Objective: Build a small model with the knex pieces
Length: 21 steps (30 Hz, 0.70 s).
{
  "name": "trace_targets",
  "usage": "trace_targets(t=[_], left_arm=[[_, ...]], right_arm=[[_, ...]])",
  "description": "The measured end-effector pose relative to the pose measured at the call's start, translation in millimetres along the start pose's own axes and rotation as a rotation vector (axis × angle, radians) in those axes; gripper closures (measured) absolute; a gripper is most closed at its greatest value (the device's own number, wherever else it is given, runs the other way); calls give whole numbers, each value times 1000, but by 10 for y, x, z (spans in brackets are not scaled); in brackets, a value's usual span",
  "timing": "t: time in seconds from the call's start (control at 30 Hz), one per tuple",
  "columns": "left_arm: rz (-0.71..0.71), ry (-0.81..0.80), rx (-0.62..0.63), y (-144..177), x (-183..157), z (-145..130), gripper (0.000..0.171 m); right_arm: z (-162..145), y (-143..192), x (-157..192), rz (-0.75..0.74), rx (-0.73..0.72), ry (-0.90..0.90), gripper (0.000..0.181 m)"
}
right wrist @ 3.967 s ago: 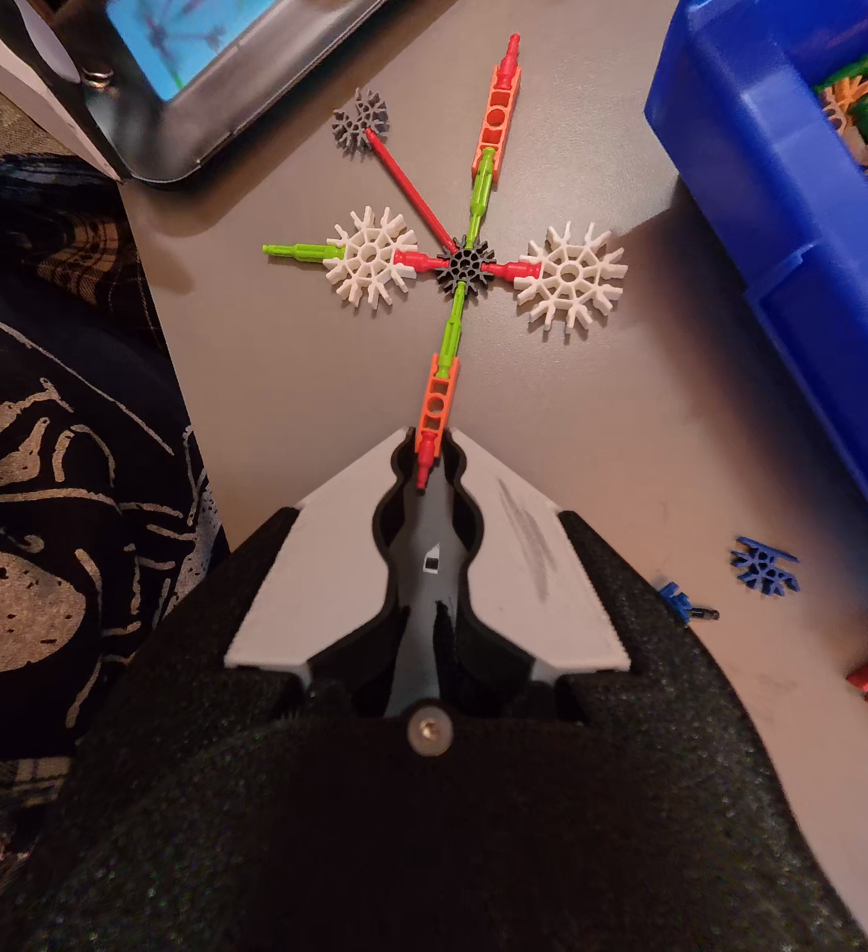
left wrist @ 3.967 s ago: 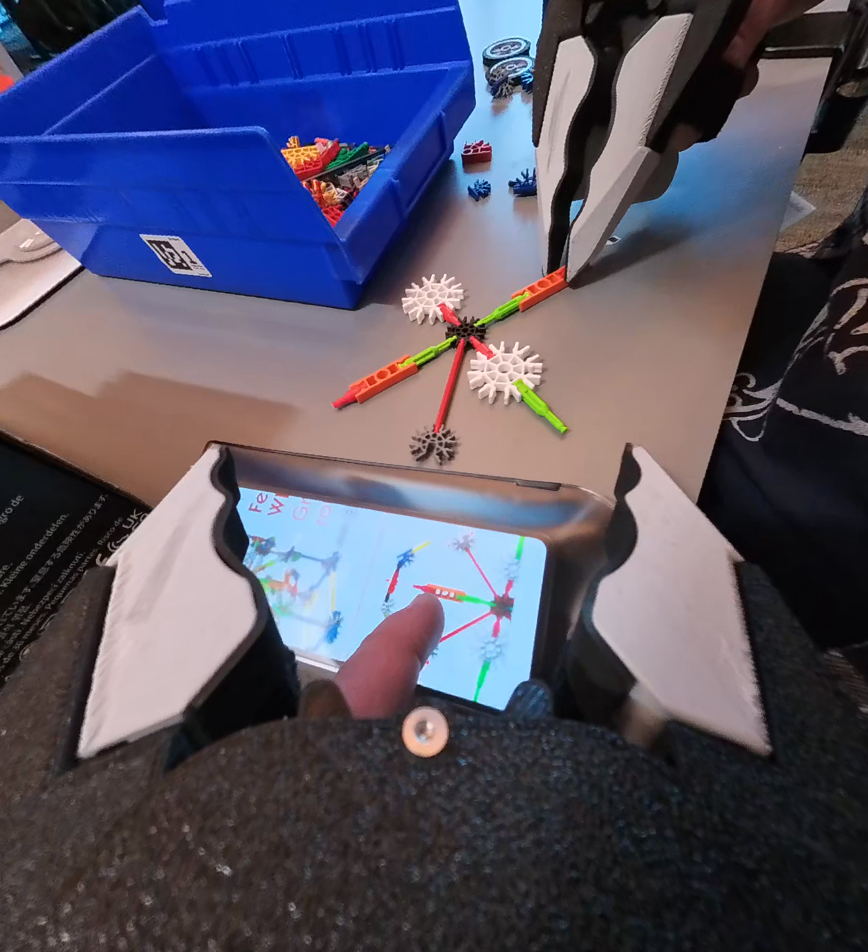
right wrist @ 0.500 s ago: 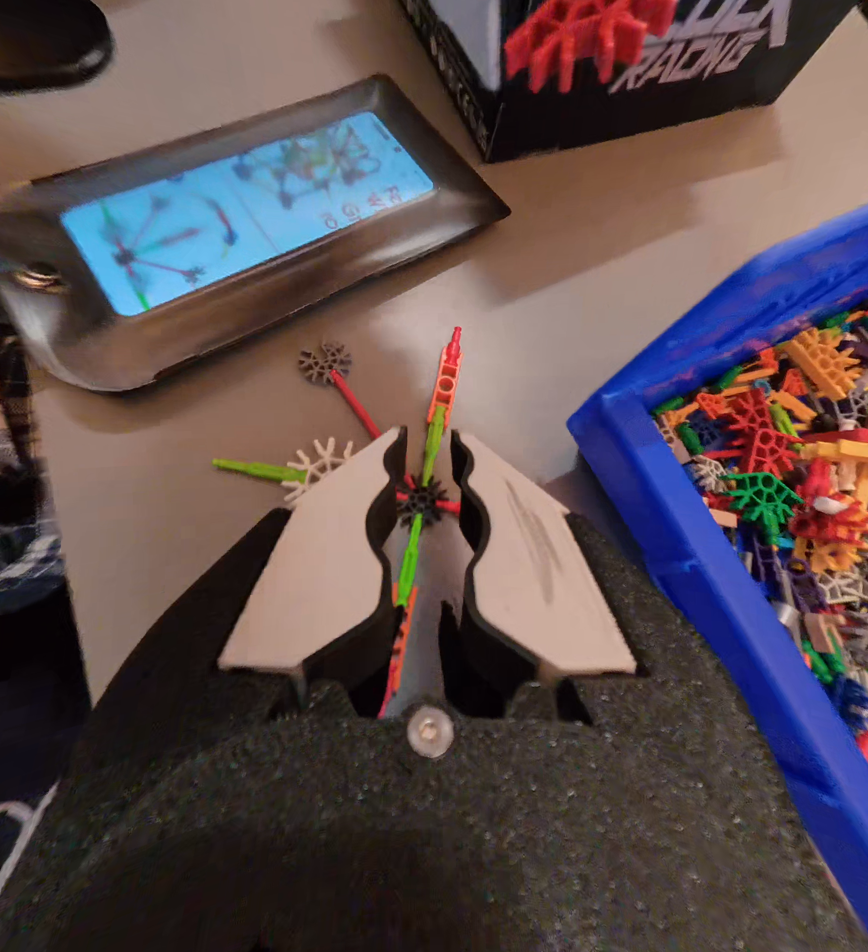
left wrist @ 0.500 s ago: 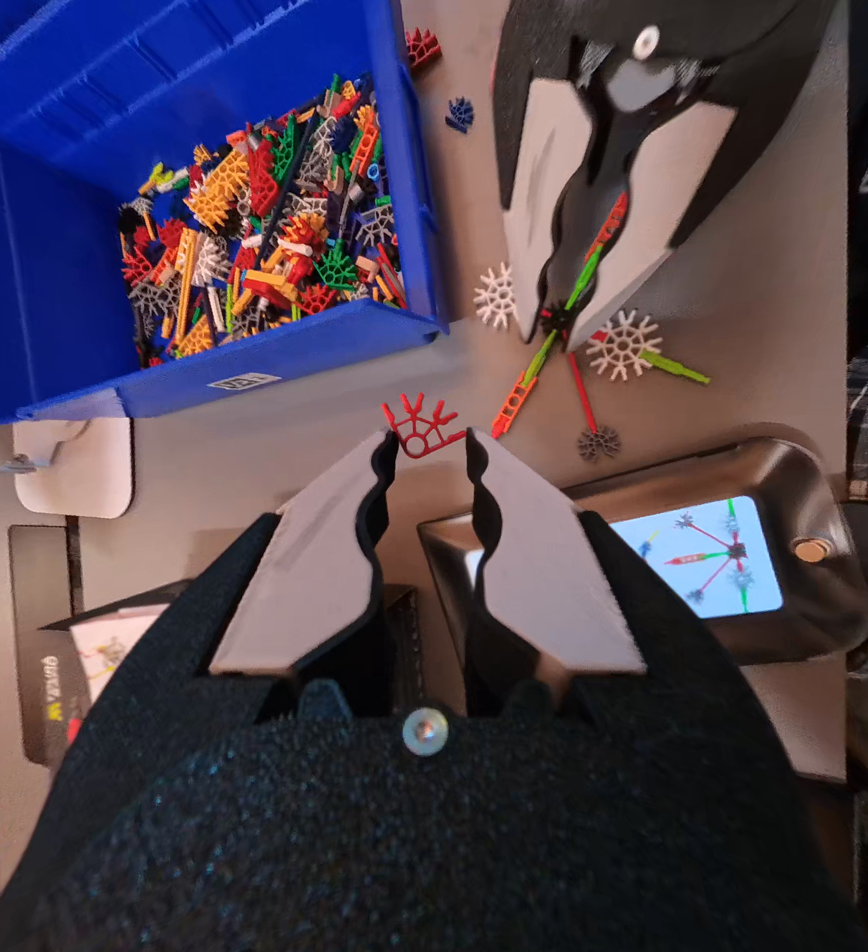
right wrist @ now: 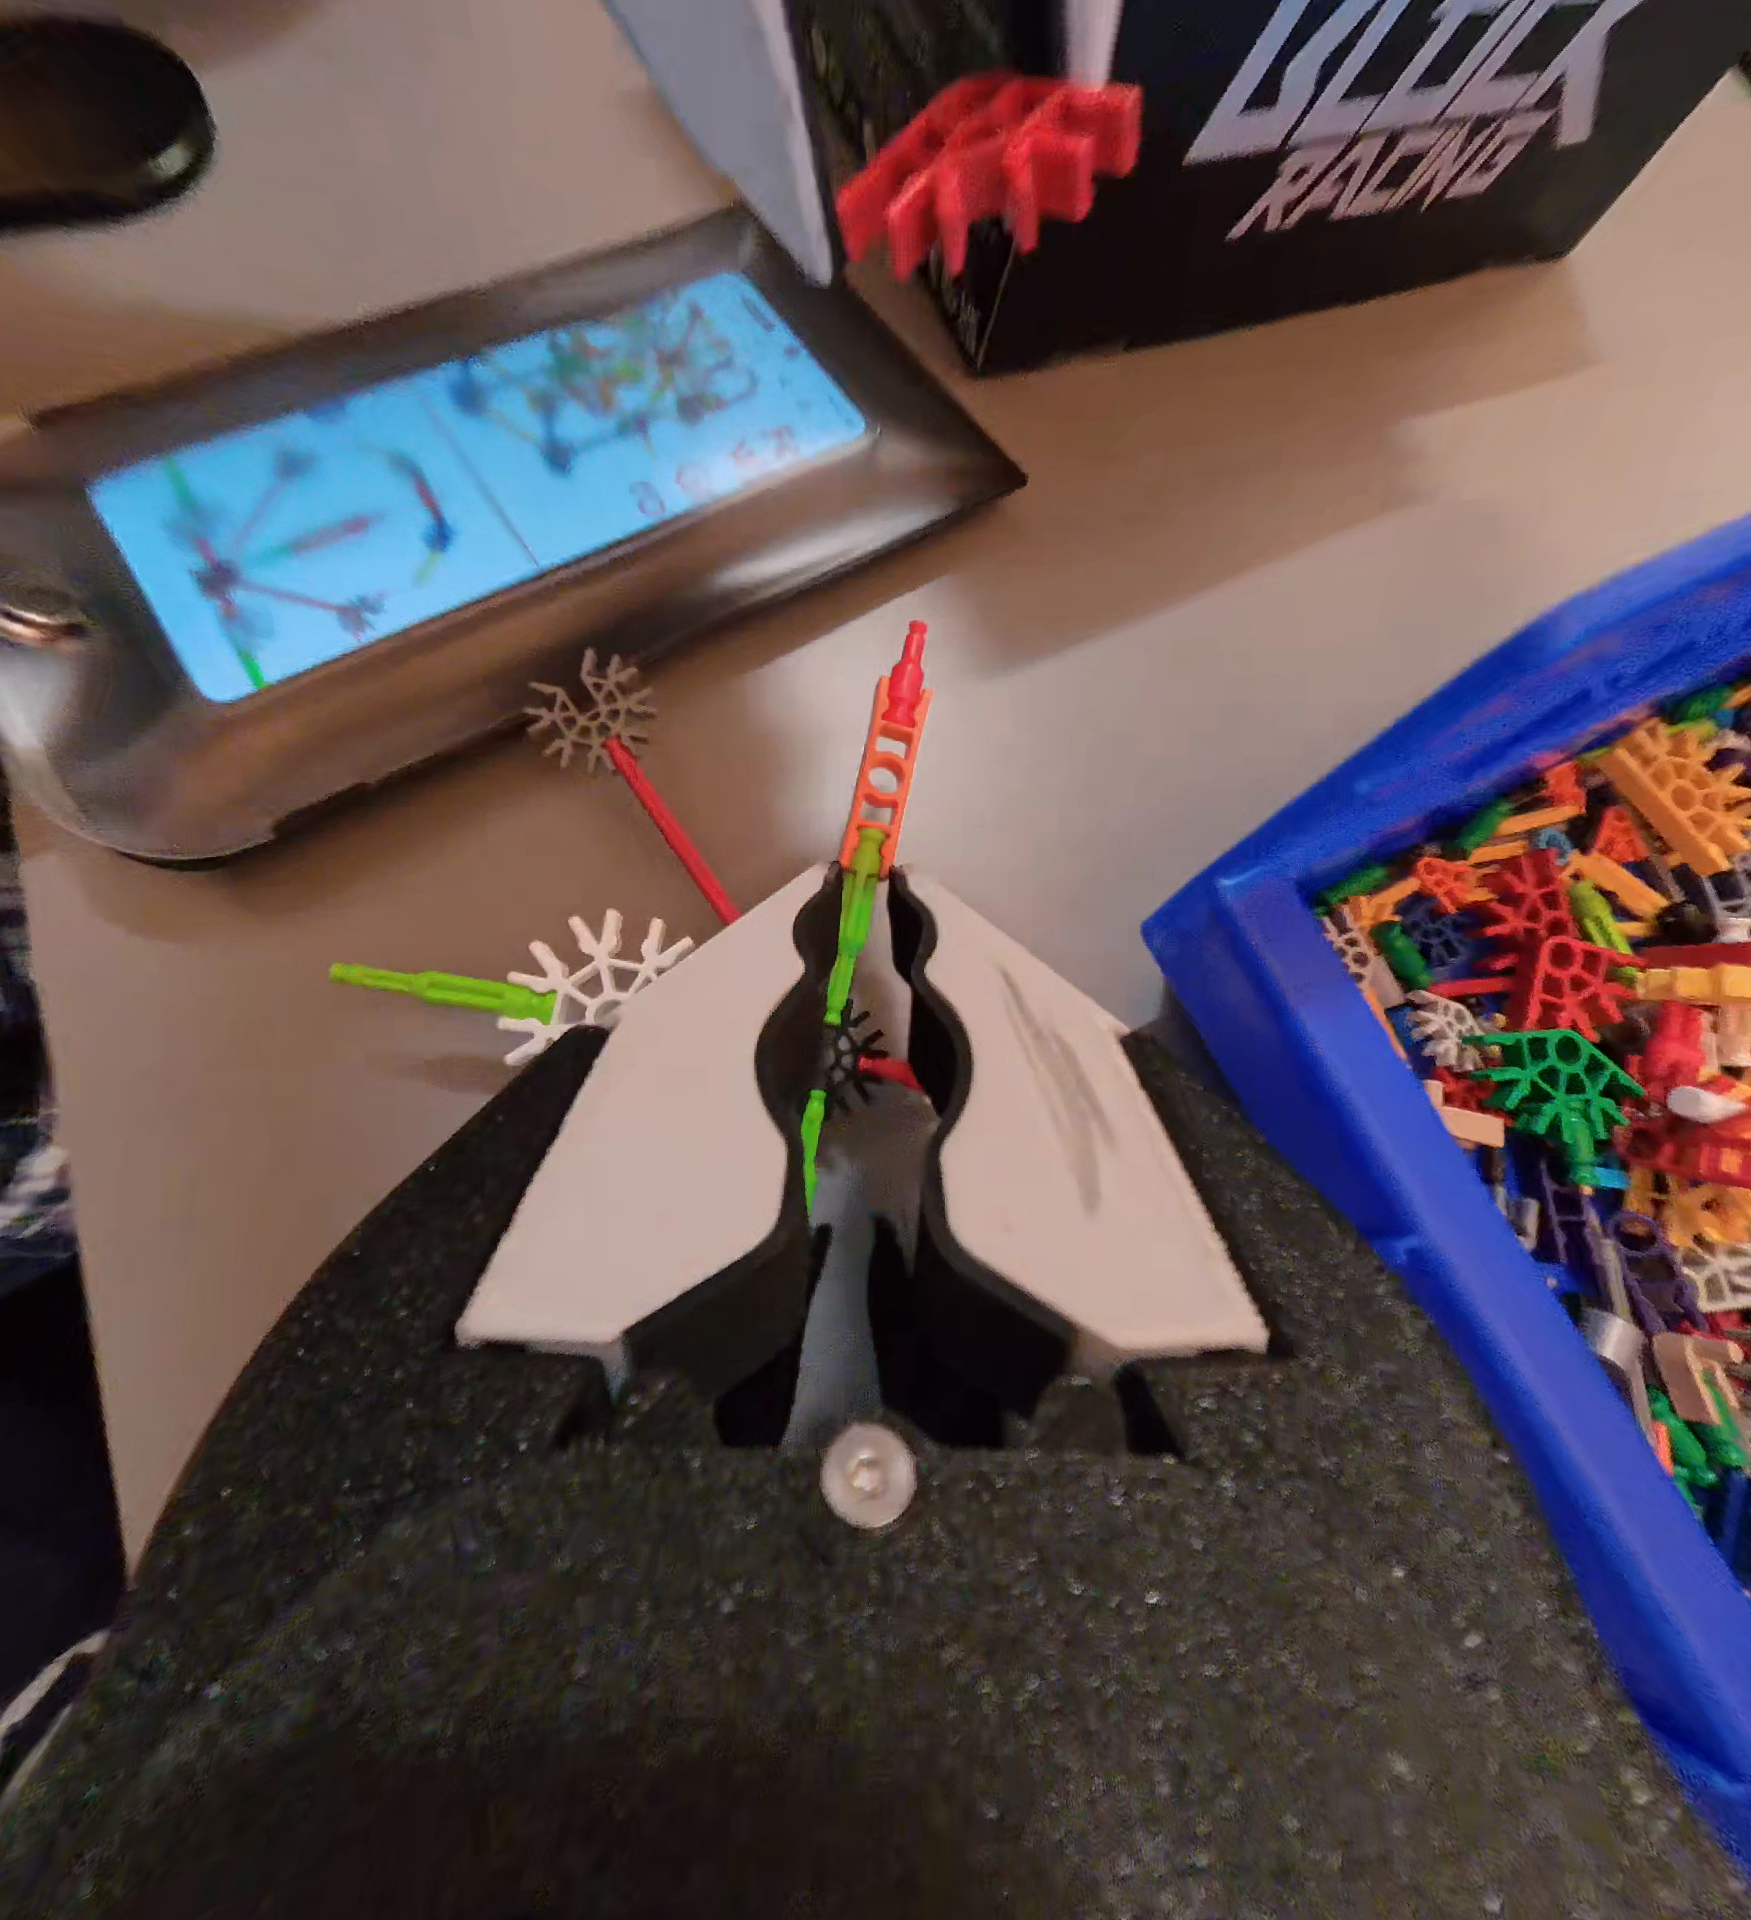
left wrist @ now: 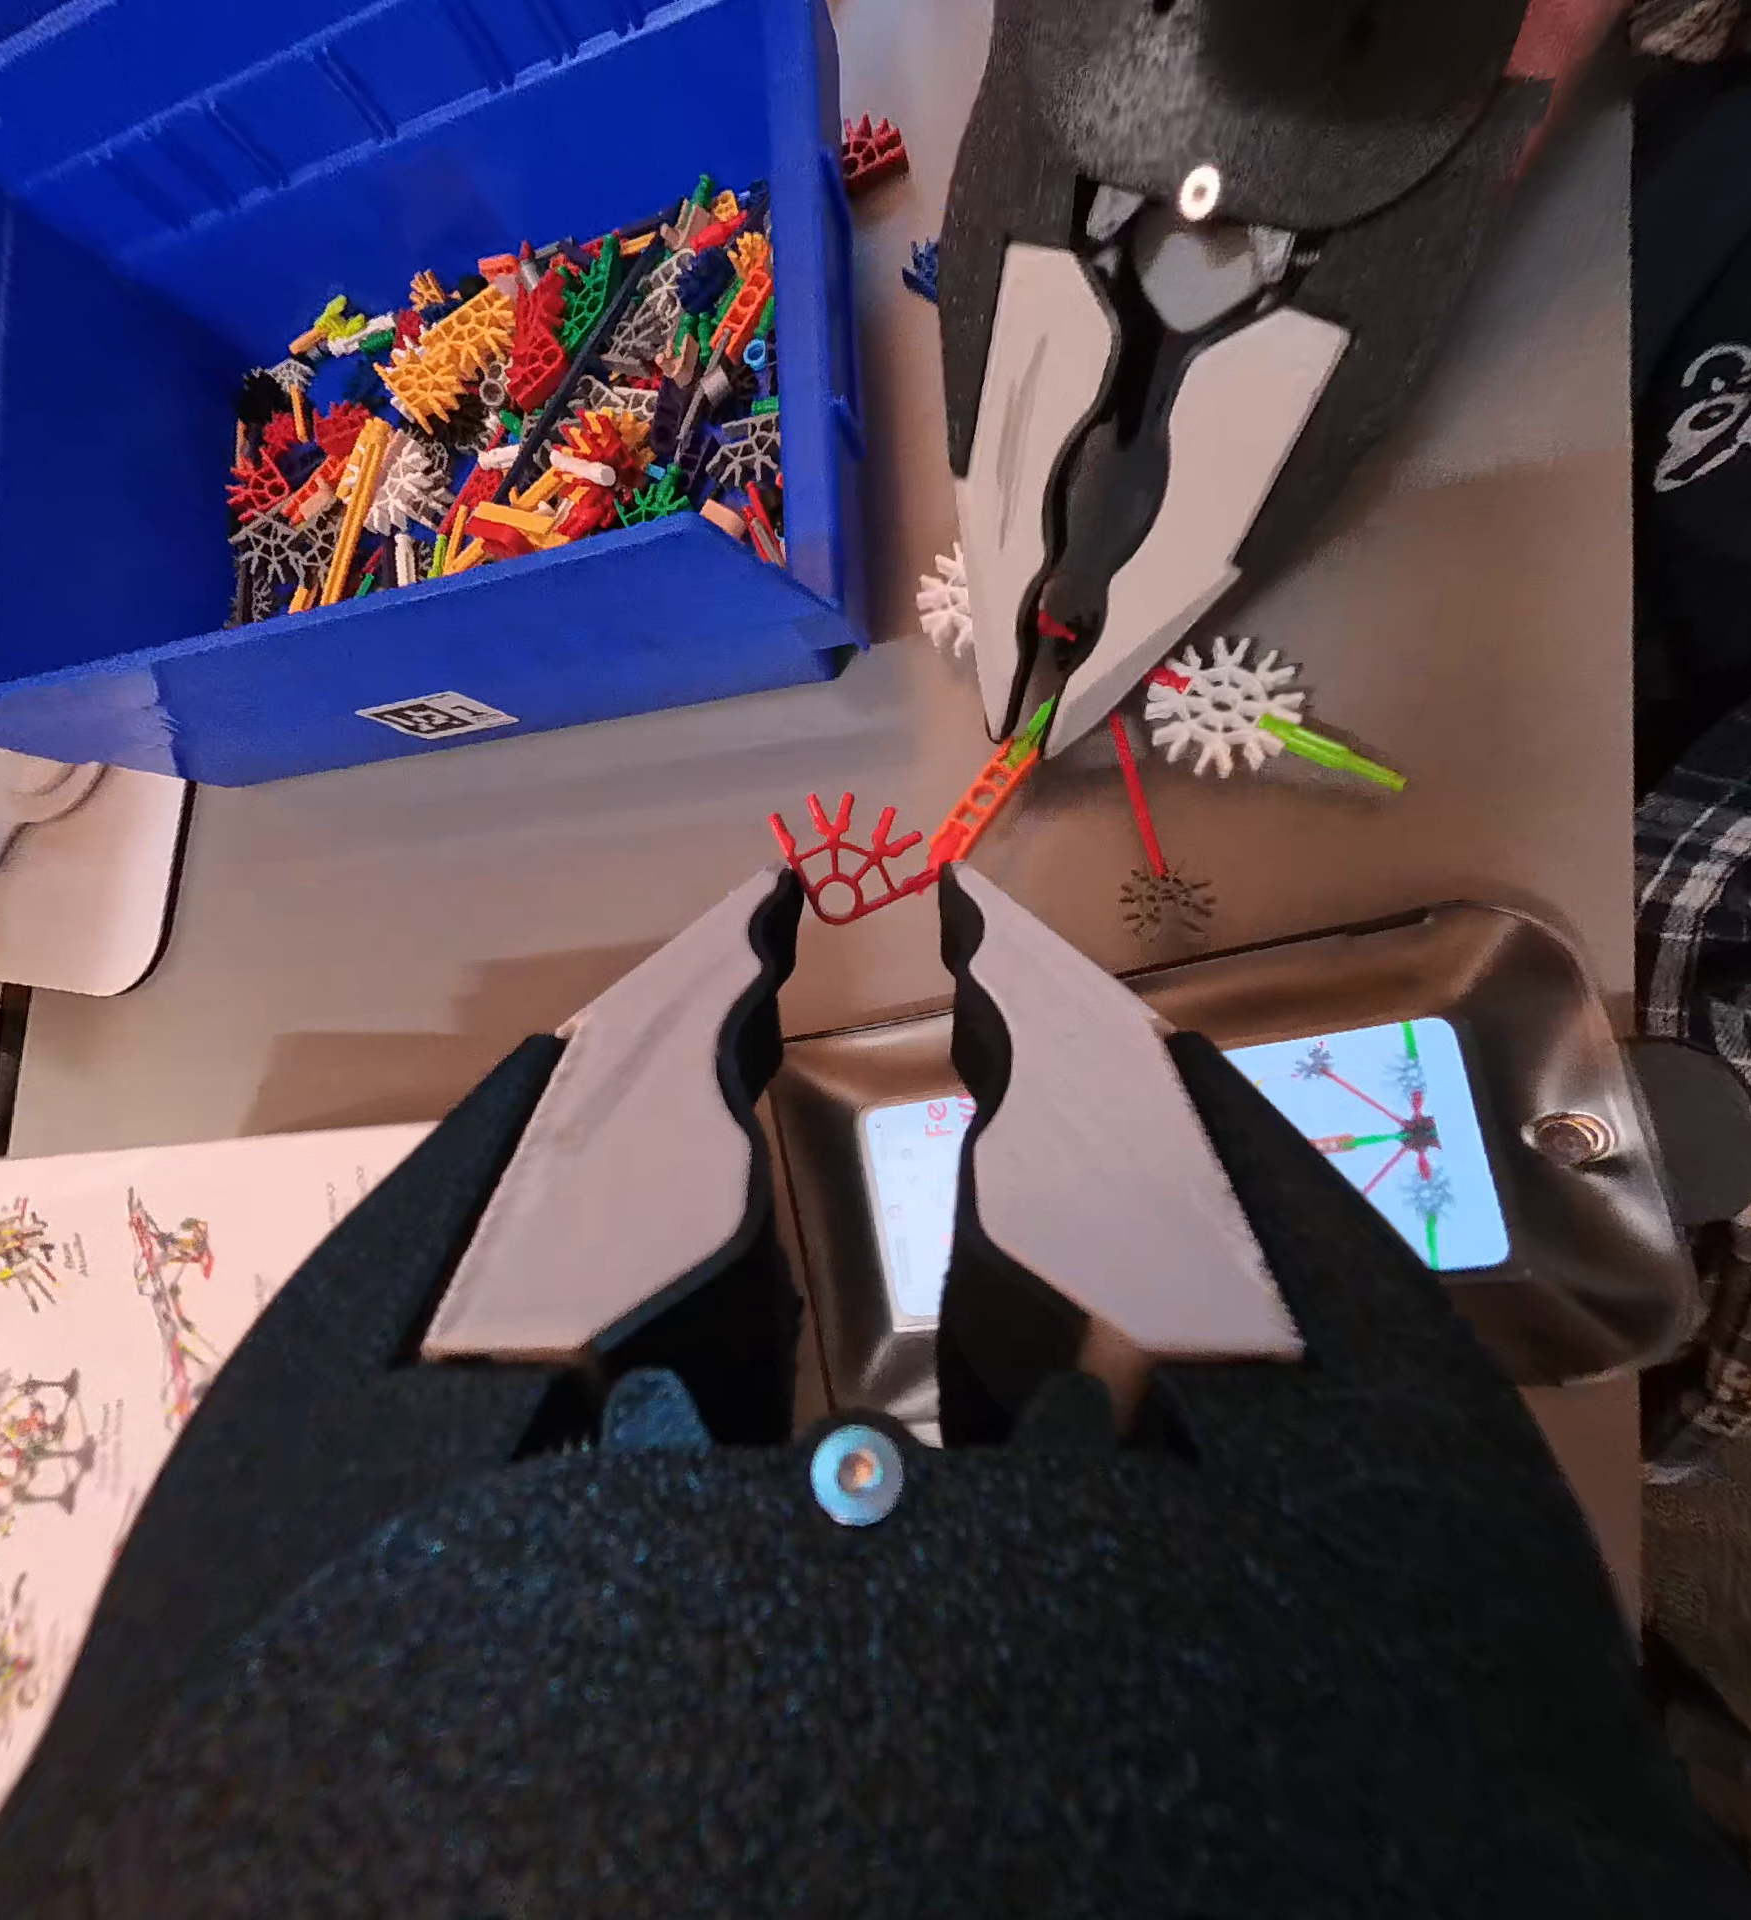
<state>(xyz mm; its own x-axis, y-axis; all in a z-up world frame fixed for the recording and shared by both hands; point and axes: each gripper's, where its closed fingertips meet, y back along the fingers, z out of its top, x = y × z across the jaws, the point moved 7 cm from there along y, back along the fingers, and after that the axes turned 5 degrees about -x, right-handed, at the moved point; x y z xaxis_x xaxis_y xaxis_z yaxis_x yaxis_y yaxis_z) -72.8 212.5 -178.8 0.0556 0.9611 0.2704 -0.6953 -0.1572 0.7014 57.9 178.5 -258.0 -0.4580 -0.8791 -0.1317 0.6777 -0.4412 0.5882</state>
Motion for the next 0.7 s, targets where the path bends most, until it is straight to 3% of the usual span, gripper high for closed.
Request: trace_targets(t=[0.03, 0.43, 0.7], left_arm=[[0, 10, -17, 12, -5, -1, 146], [-28, 127, -342, 180, -56, 279, 146], [-113, 179, -443, 205, -93, 389, 146]], right_arm=[[23, 52, 1, 6, -32, -8, 174], [284, 623, 31, 39, -486, -31, 174], [349, 741, -3, 30, -582, 14, 174]])
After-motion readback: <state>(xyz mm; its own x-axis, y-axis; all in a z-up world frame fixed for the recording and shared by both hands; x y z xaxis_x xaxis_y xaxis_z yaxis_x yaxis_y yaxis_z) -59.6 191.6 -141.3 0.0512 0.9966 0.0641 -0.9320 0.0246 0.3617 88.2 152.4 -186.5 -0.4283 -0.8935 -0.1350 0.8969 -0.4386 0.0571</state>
